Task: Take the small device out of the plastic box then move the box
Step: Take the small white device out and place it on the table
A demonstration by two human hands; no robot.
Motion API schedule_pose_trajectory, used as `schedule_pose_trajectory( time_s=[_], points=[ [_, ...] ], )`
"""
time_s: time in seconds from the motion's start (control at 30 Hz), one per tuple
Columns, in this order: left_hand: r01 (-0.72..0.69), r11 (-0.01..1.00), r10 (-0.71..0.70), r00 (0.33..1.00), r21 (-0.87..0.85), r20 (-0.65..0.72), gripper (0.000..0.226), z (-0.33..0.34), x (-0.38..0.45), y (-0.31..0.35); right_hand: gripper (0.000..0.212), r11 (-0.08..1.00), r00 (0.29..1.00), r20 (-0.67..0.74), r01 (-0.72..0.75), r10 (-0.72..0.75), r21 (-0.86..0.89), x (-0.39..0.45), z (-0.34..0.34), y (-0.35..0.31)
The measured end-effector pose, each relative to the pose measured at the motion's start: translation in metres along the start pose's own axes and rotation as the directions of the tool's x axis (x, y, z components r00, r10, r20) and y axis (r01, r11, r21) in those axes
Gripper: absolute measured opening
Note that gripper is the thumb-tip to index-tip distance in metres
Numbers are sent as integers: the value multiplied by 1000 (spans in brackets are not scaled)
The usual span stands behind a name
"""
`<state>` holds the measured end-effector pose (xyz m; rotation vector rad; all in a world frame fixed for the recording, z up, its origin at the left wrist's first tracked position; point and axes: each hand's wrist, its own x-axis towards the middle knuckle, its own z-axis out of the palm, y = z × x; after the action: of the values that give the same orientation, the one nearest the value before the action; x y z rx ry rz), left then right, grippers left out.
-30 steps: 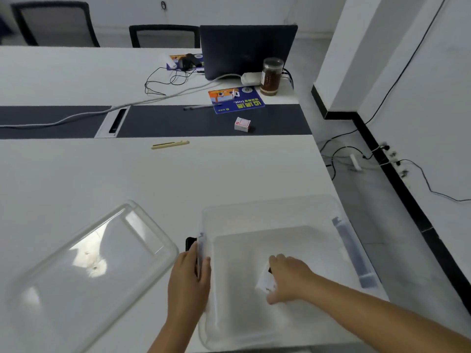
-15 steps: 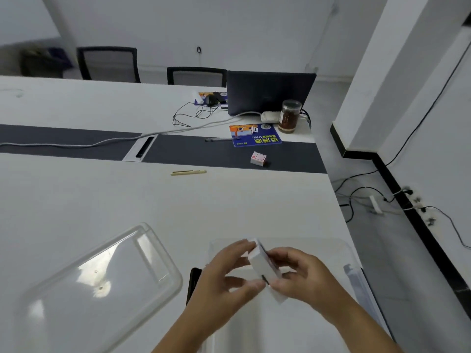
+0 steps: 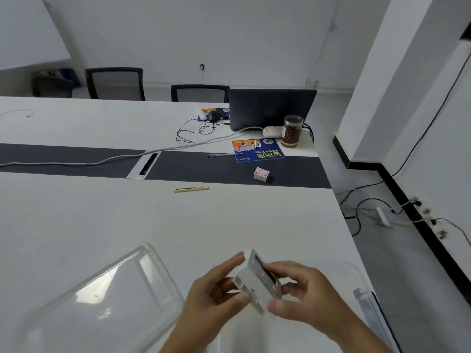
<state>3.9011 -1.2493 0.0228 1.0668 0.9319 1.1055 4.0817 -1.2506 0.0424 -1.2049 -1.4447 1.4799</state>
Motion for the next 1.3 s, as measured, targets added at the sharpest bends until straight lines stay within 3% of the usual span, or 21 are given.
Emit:
schedule_pose_trajectory(
  time_s=[0.13, 0.33, 0.47, 0.6, 0.73, 0.8, 0.87, 0.93, 1.0, 1.07, 1.17, 1.3],
  points=[
    [7, 998, -9, 999, -55, -36, 48, 0, 4, -2, 43, 988, 998, 26, -60, 57, 142, 5, -2, 5],
    [15, 991, -35, 989, -135, -143, 37, 4, 15, -12, 53, 992, 998, -20, -55, 57, 117, 11, -1, 12],
    [47, 995, -56, 994, -87, -93, 39, 6, 23, -8, 75, 899, 986, -64, -110, 151, 425, 17, -6, 21],
    [80, 995, -81, 997, -63, -10, 35, 8, 32, -4, 27, 812, 968, -52, -177, 246, 556, 21, -16, 23],
    [90, 995, -92, 993, -33, -75, 29, 12, 41, -9, 64, 732, 952, -54, -194, 301, 653, 22, -18, 28],
    [84, 989, -57, 977, 124, -206, 30, 11, 46, -16, 65, 719, 941, -119, -156, 317, 677, 27, -21, 26],
    [27, 922, 96, 951, 387, -295, 29, 7, 51, -18, 43, 764, 917, -241, -98, 319, 638, 36, -30, 25],
    [5, 780, 222, 932, 626, -285, 26, 0, 56, -19, 10, 832, 861, -403, -41, 311, 553, 52, -45, 20],
    [41, 663, 230, 939, 748, -255, 39, -9, 61, -26, 15, 918, 823, -492, -85, 285, 388, 73, -59, 17],
    [114, 678, 107, 962, 726, -251, 31, -17, 65, -33, 15, 958, 806, -526, -174, 272, 229, 100, -71, 24],
    [164, 746, 2, 969, 646, -249, 14, -24, 67, -46, 35, 939, 765, -568, -342, 303, 40, 144, -83, 42],
    [169, 791, -10, 965, 589, -263, 28, -30, 69, -56, 37, 859, 711, -635, -492, 303, -141, 193, -91, 66]
  ],
)
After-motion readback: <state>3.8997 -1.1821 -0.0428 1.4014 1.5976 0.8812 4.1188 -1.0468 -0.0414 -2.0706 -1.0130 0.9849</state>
